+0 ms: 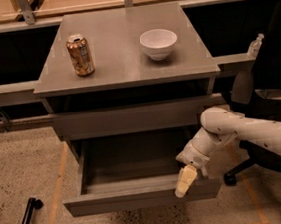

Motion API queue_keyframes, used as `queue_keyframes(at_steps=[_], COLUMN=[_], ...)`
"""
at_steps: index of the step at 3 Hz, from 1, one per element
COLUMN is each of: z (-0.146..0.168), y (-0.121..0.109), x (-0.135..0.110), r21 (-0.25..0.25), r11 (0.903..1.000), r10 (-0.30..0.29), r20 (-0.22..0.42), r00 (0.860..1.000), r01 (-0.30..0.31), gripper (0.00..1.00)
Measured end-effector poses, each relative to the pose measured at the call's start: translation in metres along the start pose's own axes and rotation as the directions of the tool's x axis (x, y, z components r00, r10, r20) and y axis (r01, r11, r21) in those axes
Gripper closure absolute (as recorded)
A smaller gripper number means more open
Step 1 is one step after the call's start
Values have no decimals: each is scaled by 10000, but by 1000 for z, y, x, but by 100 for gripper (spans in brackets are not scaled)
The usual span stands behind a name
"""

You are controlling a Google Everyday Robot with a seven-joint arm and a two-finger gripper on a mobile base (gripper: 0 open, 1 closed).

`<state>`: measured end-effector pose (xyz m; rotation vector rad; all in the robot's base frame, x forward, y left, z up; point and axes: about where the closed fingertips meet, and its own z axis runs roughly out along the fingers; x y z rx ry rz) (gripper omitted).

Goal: Open middle drawer

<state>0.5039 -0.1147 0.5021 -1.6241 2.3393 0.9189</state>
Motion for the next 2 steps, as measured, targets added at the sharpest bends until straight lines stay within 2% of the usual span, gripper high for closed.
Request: queue_keyframes(at_steps=[1, 2], z=[17, 20], y=[-9, -10], x=[7, 8], r21=[-415, -477], r11=[9988, 9985], r10=[264, 301], r20=[466, 481], r00=[9986, 9984], r01=[-245, -278], gripper=[0, 0])
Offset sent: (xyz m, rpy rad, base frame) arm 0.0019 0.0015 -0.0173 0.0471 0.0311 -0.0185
